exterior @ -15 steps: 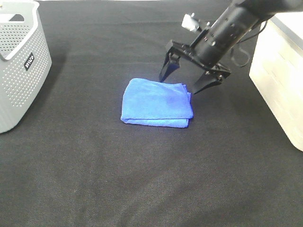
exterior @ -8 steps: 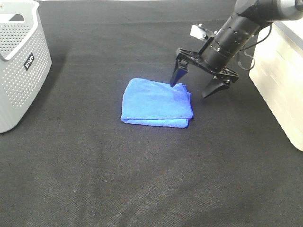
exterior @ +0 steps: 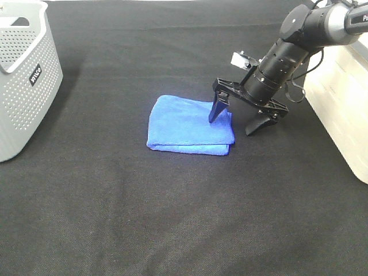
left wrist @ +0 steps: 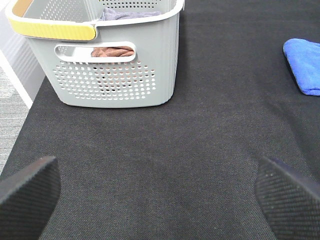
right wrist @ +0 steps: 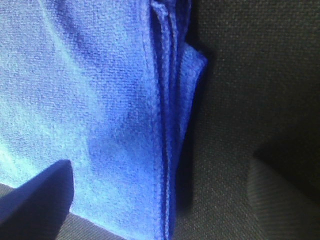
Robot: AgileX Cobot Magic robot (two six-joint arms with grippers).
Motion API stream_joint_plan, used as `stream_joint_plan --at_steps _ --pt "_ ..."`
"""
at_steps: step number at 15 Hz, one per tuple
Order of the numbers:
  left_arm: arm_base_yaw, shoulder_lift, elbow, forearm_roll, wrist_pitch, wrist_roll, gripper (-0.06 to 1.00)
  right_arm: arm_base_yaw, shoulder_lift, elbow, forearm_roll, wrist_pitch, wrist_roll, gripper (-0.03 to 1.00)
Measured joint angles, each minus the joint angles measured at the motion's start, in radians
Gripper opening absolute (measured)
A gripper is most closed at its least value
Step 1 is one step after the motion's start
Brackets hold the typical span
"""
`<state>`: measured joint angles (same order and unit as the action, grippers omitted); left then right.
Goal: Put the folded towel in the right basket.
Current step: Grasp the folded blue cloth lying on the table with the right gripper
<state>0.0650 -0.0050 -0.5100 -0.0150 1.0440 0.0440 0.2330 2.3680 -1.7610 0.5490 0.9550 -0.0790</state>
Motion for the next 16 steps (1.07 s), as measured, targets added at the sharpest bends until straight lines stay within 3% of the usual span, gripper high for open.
stream_joint_plan --at_steps 7,9,10,11,12,13,16 --pt "0.0 0.0 0.0 0.0 0.0 0.0 0.99 0.066 0.051 -0.02 0.167 -0.031 -0.082 0.89" --pt "0.0 0.0 0.0 0.0 0.0 0.0 0.99 0.124 0.059 -0.021 0.181 -0.084 -0.099 0.73" --pt "0.0 0.0 0.0 0.0 0.0 0.0 0.99 0.13 0.066 -0.021 0.181 -0.095 -0.099 0.59" --pt "0.0 0.0 0.0 0.0 0.0 0.0 0.99 0.13 0.074 -0.019 0.18 -0.097 -0.099 0.46" --pt "0.0 0.0 0.0 0.0 0.0 0.0 0.99 0.13 0.079 -0.019 0.18 -0.094 -0.099 0.21" --pt "0.0 0.0 0.0 0.0 0.0 0.0 0.99 0.13 0.082 -0.019 0.181 -0.091 -0.102 0.14" --pt "0.0 0.0 0.0 0.0 0.0 0.0 0.99 0.13 0.083 -0.019 0.186 -0.059 -0.105 0.14"
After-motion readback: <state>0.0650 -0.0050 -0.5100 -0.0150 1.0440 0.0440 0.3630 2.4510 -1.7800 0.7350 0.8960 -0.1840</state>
